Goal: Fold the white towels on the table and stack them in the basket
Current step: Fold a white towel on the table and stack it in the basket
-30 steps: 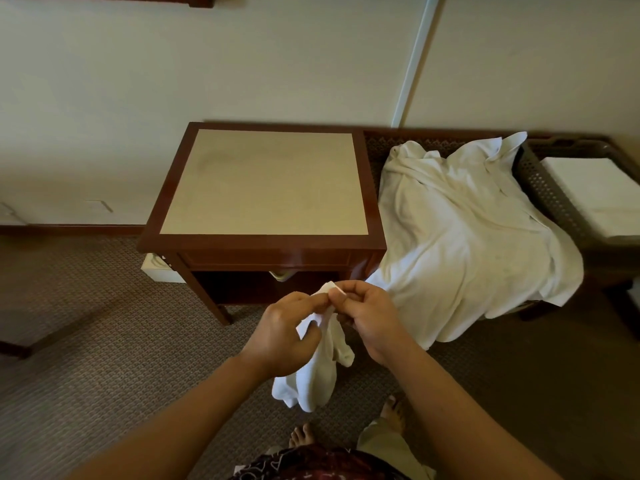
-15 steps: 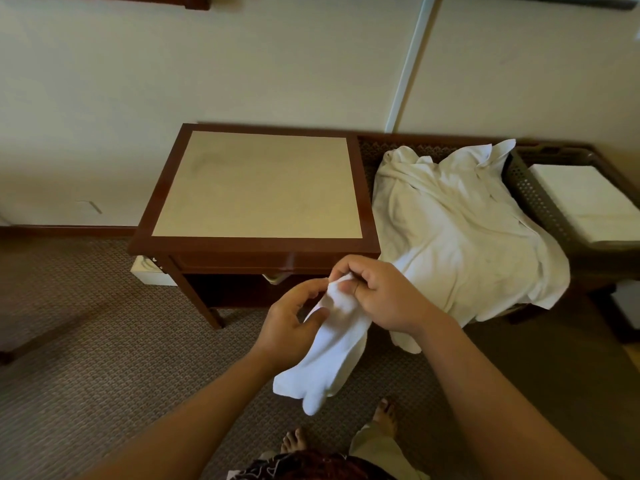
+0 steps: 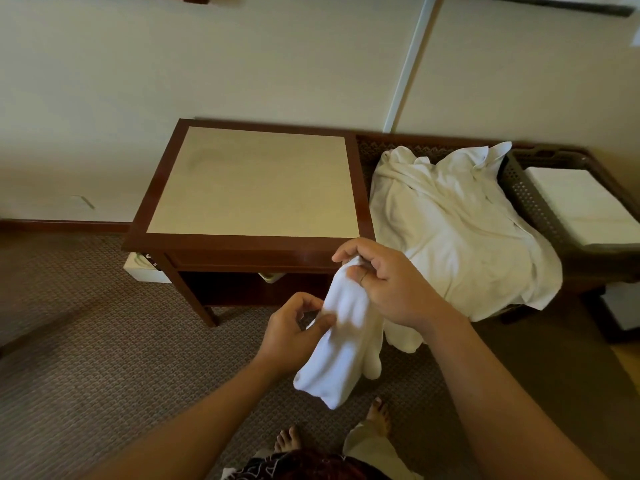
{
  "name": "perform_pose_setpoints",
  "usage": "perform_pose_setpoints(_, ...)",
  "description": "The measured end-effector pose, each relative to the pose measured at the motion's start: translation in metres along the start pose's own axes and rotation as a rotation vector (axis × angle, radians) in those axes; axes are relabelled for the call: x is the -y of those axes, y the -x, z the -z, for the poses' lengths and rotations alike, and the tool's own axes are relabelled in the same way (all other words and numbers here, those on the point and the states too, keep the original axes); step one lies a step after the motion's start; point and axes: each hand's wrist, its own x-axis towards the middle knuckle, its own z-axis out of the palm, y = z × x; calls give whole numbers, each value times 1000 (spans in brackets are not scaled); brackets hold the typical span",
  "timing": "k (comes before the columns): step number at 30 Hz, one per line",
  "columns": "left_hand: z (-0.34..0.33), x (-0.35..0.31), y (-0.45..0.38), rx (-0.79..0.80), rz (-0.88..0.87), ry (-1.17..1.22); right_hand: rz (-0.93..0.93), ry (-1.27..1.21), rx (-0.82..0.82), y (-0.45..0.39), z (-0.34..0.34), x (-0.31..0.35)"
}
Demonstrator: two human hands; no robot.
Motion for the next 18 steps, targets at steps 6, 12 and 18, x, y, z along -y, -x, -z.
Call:
perform_pose_setpoints(6,-5,16,3,11,-13,-49,-24,27,10,6,-5,-9)
perform_pose_setpoints(12,-2,29,2,94,-1,-92,-15,16,24,8,1,-7)
perform_pose_setpoints(18,-1,44,2,101,-71,-268,-13,17,19,7,-1,-7)
